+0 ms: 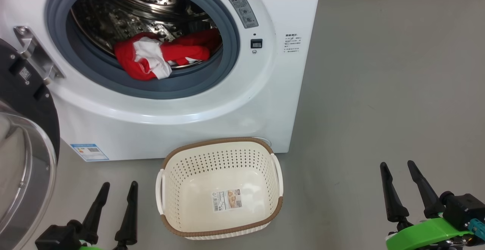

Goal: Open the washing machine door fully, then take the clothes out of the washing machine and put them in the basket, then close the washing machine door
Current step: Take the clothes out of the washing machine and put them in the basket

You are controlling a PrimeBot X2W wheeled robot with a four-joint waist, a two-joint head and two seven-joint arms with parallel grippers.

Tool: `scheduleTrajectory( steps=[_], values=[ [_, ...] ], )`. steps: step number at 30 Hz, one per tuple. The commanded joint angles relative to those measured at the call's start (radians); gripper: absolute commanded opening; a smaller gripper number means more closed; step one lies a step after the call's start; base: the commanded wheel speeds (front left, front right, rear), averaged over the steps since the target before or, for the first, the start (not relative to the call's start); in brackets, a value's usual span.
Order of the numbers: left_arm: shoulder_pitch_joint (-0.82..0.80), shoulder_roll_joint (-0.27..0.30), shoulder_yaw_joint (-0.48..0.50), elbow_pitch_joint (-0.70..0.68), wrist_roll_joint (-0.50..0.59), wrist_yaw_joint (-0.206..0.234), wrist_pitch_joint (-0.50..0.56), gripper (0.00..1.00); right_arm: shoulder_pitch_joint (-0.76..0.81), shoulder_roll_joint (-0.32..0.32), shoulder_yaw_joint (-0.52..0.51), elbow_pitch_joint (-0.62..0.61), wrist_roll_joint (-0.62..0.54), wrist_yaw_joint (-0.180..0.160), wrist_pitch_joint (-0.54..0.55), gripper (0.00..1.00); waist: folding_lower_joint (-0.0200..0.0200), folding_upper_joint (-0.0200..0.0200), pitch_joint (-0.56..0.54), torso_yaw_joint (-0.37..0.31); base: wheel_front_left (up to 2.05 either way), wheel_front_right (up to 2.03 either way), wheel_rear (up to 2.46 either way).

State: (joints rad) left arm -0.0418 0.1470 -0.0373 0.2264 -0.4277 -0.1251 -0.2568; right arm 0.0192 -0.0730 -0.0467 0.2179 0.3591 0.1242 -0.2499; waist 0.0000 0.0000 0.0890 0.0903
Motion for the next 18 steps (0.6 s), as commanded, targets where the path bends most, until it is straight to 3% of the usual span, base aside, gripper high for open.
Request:
scheduleTrajectory(
  steps=[1, 8, 18],
  values=[
    [-0.033, 0.021, 0.030, -0.028, 0.002, -0.006, -0.005, 1.00, 0.001, -0.011, 0.022, -0.026, -0.011, 0.007, -0.012, 1.00, 0.0000, 0.0000, -0.002, 0.002, 0.00, 0.00, 0.00],
    [-0.029, 0.020, 0.027, -0.025, 0.000, -0.006, -0.005, 1.00, 0.004, -0.013, 0.027, -0.024, -0.008, 0.007, -0.012, 1.00, 0.0000, 0.0000, -0.008, 0.006, 0.25, -0.25, 0.00],
    [-0.036, 0.023, 0.025, -0.023, -0.009, -0.006, -0.005, 1.00, 0.003, -0.013, 0.029, -0.025, -0.007, 0.007, -0.012, 1.00, 0.0000, 0.0000, -0.004, 0.009, 0.90, -0.90, 0.00]
  ],
)
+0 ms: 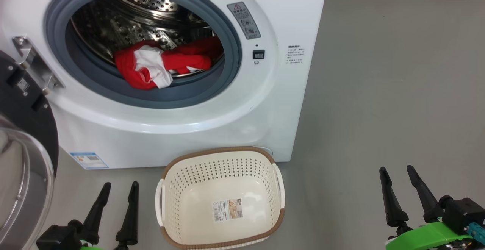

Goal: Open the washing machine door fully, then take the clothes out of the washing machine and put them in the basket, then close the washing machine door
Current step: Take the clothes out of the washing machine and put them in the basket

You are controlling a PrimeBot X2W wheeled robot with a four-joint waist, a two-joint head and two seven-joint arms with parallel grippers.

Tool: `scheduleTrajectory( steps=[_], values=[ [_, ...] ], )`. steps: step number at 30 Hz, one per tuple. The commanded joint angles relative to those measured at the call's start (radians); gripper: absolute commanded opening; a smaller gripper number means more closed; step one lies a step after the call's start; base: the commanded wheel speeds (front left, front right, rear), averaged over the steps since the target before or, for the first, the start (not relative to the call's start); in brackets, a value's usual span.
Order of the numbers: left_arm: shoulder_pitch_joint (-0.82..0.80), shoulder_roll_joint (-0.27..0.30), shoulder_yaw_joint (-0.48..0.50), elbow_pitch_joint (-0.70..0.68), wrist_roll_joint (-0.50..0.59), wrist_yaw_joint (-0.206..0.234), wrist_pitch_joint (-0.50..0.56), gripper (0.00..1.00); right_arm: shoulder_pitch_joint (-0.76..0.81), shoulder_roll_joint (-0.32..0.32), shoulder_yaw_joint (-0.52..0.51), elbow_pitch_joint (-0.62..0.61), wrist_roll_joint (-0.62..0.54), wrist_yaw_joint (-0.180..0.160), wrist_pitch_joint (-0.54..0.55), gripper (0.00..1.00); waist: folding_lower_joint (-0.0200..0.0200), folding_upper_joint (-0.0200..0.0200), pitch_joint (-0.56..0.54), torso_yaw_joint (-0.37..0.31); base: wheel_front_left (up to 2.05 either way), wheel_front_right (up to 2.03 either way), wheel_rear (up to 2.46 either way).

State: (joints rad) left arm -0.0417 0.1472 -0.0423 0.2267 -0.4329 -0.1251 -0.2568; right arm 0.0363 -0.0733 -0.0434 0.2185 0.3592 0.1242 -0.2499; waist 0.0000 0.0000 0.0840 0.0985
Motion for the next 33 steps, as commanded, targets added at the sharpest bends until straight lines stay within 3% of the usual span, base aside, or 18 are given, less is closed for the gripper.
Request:
scheduleTrajectory(
  steps=[1, 16, 33],
  values=[
    [-0.037, 0.023, 0.030, -0.023, -0.003, -0.006, -0.005, 1.00, -0.014, -0.013, 0.026, -0.026, -0.007, 0.007, -0.012, 1.00, 0.0000, 0.0000, 0.002, 0.001, 0.92, -0.92, 0.00],
    [-0.063, 0.016, 0.047, -0.014, 0.006, -0.006, -0.005, 1.00, -0.028, -0.010, 0.031, -0.027, -0.010, 0.007, -0.012, 1.00, 0.0000, 0.0000, 0.026, 0.003, 0.84, -0.84, 0.00],
    [-0.145, 0.035, 0.016, 0.045, 0.059, -0.006, -0.005, 1.00, -0.067, 0.000, 0.033, -0.031, -0.021, 0.007, -0.012, 1.00, 0.0000, 0.0000, 0.096, -0.008, 0.01, -0.01, 0.00]
  ],
)
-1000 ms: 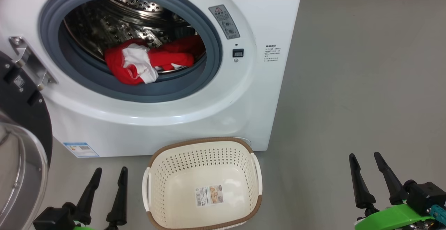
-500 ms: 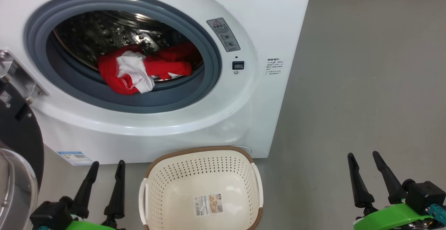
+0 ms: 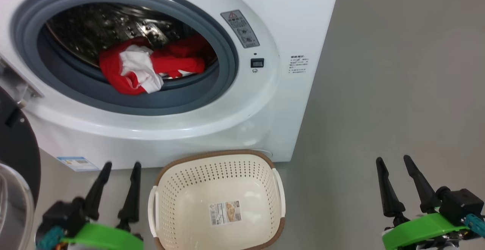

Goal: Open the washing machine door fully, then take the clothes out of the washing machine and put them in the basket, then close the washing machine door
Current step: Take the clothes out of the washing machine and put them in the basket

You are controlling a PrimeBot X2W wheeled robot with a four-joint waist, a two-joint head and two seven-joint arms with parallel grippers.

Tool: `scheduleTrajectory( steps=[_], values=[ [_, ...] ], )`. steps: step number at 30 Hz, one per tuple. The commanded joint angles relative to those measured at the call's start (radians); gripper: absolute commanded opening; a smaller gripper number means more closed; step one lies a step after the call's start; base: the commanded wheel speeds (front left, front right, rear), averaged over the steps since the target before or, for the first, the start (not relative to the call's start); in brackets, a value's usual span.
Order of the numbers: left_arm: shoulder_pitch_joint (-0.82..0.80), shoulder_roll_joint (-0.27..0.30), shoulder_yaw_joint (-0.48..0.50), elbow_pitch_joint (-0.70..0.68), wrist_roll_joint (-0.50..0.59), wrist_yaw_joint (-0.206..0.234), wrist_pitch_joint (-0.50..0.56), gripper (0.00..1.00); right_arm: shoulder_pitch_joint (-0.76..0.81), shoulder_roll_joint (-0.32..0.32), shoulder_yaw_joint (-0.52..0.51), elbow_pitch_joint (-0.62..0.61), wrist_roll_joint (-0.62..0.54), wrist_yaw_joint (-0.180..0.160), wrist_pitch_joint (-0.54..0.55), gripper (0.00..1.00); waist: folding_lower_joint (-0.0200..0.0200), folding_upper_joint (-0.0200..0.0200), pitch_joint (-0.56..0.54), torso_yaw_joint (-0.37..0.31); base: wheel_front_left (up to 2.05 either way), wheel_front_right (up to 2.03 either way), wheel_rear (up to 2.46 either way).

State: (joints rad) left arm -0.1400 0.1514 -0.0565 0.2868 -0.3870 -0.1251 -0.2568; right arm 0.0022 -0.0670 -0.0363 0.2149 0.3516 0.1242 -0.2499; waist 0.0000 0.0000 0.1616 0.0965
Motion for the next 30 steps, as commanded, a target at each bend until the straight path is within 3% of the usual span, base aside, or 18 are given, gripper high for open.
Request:
scheduleTrajectory(
  steps=[1, 18, 30],
  values=[
    [-0.069, 0.034, 0.026, -0.002, 0.026, -0.006, -0.005, 1.00, -0.037, -0.005, 0.027, -0.028, -0.014, 0.007, -0.012, 1.00, 0.0000, 0.0000, 0.028, -0.009, 0.00, 0.00, 0.00],
    [-0.489, 0.126, -0.052, 0.266, 0.310, -0.004, -0.005, 1.00, -0.115, 0.014, 0.047, -0.043, -0.030, 0.007, -0.012, 1.00, 0.0000, 0.0000, 0.183, -0.120, 0.00, 0.00, 0.00],
    [-0.703, 0.198, -0.119, 0.464, 0.425, 0.027, -0.005, 1.00, -0.162, 0.016, 0.083, -0.057, -0.010, 0.007, -0.012, 1.00, 0.0000, 0.0000, 0.267, -0.188, 0.00, 0.00, 0.00]
  ],
)
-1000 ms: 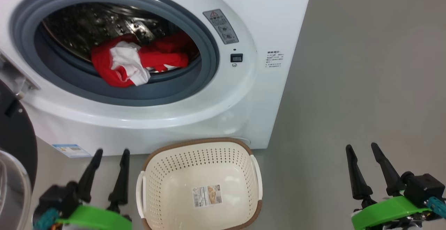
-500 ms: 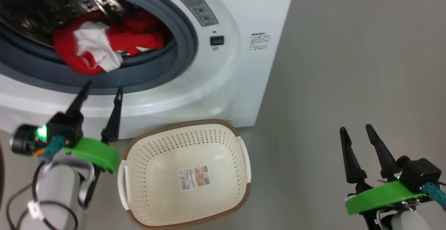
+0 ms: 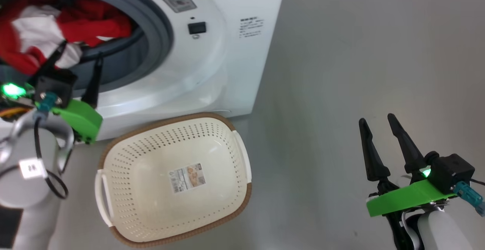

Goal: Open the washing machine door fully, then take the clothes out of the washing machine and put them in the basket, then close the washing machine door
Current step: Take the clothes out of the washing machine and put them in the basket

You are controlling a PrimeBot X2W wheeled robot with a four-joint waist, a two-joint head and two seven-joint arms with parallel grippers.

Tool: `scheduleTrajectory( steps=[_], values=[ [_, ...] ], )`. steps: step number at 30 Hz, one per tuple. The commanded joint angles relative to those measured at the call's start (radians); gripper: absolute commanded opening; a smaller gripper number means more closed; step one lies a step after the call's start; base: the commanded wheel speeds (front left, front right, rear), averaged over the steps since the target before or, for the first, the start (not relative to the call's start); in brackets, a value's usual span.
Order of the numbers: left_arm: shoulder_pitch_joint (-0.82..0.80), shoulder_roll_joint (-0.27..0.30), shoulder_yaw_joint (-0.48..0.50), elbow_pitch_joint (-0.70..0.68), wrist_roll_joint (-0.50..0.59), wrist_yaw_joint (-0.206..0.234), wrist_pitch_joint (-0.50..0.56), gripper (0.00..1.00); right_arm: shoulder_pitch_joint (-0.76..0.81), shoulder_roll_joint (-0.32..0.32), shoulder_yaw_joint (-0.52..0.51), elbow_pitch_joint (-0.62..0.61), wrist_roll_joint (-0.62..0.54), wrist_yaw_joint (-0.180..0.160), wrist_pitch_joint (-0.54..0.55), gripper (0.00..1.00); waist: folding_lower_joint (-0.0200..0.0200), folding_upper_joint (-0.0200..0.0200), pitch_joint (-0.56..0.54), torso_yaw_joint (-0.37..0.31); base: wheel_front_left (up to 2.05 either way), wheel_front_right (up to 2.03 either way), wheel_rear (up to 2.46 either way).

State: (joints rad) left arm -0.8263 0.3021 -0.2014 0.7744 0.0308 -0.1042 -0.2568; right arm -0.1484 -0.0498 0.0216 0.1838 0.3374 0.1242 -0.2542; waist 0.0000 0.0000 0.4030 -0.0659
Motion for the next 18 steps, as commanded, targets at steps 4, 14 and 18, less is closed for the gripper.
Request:
scheduleTrajectory(
  steps=[4, 14, 18],
  values=[
    [-0.086, 0.071, 0.008, 0.053, 0.025, 0.021, -0.005, 1.00, -0.021, -0.001, 0.033, -0.033, 0.014, 0.007, -0.008, 1.00, 0.0000, 0.0000, 0.052, -0.045, 0.00, 0.00, 0.00],
    [-0.242, 0.117, -0.031, 0.233, 0.052, 0.043, -0.005, 1.00, -0.057, -0.001, 0.061, -0.038, 0.032, 0.007, -0.008, 1.00, 0.0000, 0.0000, 0.106, -0.086, 0.00, 0.00, 0.00],
    [-0.289, 0.131, -0.055, 0.295, 0.065, 0.041, -0.005, 1.00, -0.067, -0.001, 0.073, -0.041, 0.040, 0.007, -0.008, 1.00, 0.0000, 0.0000, 0.122, -0.099, 0.00, 0.00, 0.00]
  ],
)
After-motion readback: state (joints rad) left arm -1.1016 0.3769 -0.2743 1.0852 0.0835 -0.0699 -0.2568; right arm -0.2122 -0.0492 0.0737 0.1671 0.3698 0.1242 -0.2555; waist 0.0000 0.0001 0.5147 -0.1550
